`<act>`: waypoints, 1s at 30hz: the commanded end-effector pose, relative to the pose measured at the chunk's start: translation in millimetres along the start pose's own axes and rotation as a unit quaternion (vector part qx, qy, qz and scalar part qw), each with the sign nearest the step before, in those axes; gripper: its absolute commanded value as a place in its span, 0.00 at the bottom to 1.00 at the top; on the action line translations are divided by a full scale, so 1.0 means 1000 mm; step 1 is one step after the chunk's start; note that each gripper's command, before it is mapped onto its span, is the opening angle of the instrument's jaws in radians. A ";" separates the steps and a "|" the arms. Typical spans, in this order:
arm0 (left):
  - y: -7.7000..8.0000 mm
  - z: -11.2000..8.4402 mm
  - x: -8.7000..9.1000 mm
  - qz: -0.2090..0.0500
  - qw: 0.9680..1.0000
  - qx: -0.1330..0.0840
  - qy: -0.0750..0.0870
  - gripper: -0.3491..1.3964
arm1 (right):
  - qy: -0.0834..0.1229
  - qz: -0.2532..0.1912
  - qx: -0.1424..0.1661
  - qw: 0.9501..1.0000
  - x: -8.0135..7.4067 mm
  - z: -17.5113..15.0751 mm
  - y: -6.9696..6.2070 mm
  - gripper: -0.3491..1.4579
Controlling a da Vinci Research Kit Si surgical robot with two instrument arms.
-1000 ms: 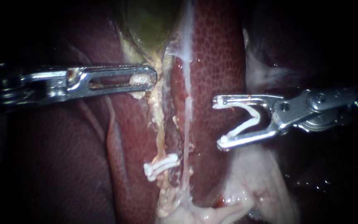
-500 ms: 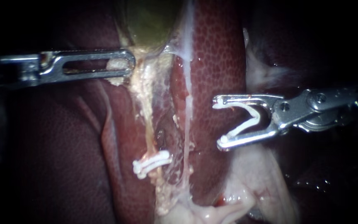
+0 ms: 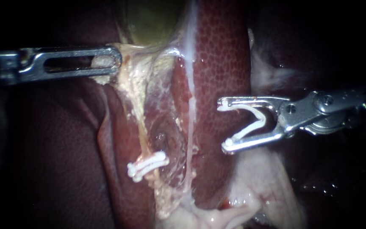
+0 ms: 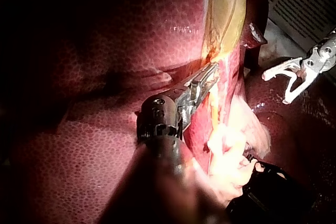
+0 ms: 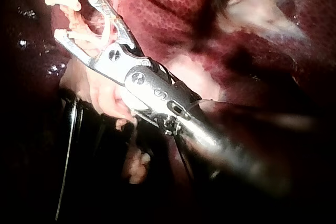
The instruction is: Clipping third clip left tube
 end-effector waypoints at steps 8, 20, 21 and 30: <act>0.0000 -0.0001 0.0000 0.001 1.000 0.000 0.000 0.11 | 0.005 -0.003 -0.003 1.000 -0.0010 0.0019 0.0003 0.52; 0.0000 0.0000 0.0002 0.001 1.000 0.000 0.000 0.11 | 0.000 0.019 0.018 1.000 -0.0076 0.0115 0.0023 0.52; 0.0000 0.0000 0.0002 0.001 1.000 0.000 0.000 0.11 | -0.001 0.021 0.019 1.000 -0.0079 0.0121 0.0024 0.52; -0.0001 0.0001 0.0004 0.001 1.000 -0.001 -0.001 0.11 | 0.002 0.040 0.036 0.999 -0.0091 0.0166 0.0032 0.52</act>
